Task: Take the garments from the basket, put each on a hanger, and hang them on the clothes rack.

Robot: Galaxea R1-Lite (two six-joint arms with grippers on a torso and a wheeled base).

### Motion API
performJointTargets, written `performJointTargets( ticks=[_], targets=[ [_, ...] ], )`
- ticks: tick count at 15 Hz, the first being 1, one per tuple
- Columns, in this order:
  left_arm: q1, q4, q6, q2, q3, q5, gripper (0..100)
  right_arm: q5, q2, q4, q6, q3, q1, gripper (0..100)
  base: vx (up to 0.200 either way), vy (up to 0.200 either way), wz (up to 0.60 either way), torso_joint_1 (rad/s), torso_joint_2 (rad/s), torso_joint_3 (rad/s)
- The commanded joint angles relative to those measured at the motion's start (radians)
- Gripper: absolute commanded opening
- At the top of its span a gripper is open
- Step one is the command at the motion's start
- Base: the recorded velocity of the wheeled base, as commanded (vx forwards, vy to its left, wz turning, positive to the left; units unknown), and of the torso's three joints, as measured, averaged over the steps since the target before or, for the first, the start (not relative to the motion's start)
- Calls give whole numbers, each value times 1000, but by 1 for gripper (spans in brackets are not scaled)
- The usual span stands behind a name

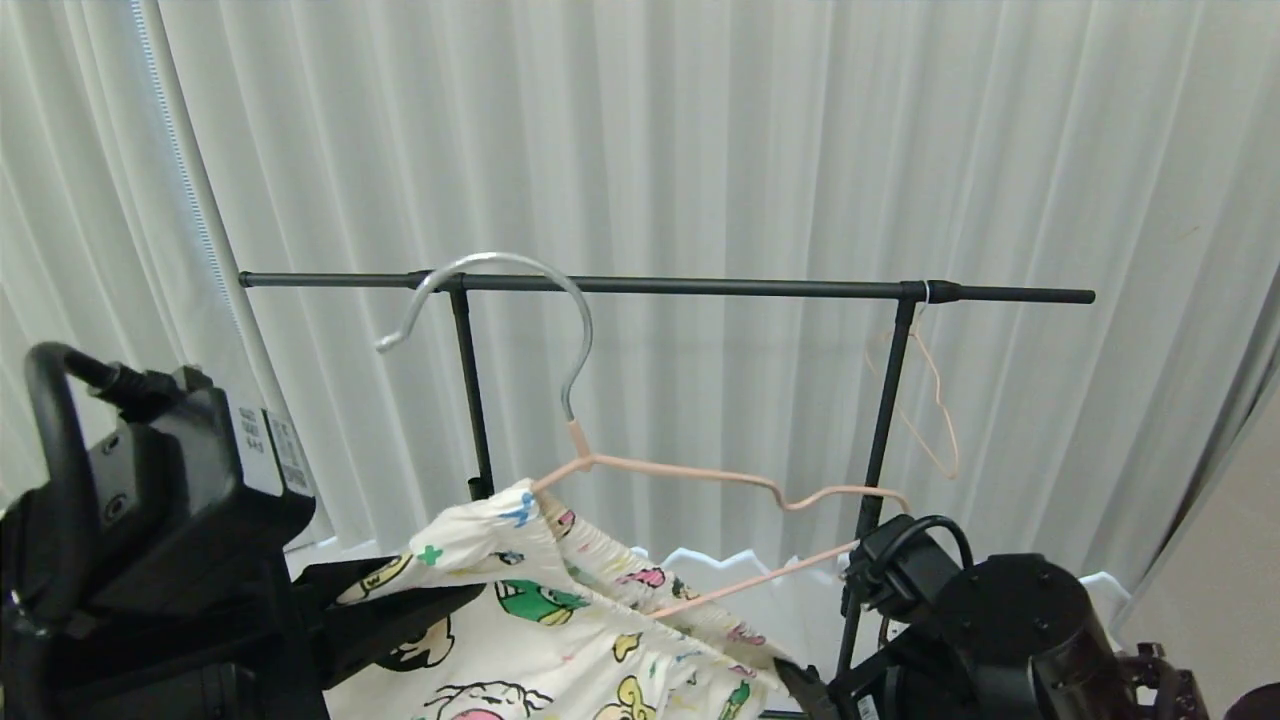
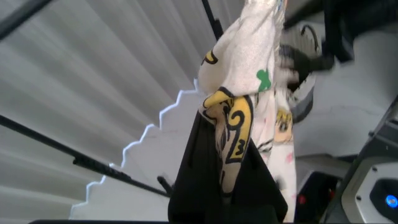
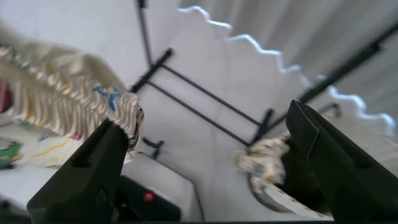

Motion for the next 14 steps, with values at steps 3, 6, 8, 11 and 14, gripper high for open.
performJointTargets(
  ticks=[3, 6, 8, 11, 14],
  targets=[
    [4, 1, 2, -70, 105, -1, 0, 5, -98, 22, -104, 20, -188, 100, 0, 0, 0, 0, 0, 0],
    [7, 1, 2, -96, 152, 5, 0, 8, -101, 20, -162, 18, -242, 100, 0, 0, 0, 0, 0, 0],
    [26, 4, 5, -110, 172, 5, 0, 8, -101, 20, -171, 12, -247, 100, 0, 0, 0, 0, 0, 0],
    [30, 8, 55, -104, 225, 22, 0, 28, -124, 20, -197, 3, -251, 100, 0, 0, 0, 0, 0, 0],
    [49, 2, 123, -28, 246, 99, 0, 143, -227, 88, -291, 3, -234, 100, 0, 0, 0, 0, 0, 0]
  ],
)
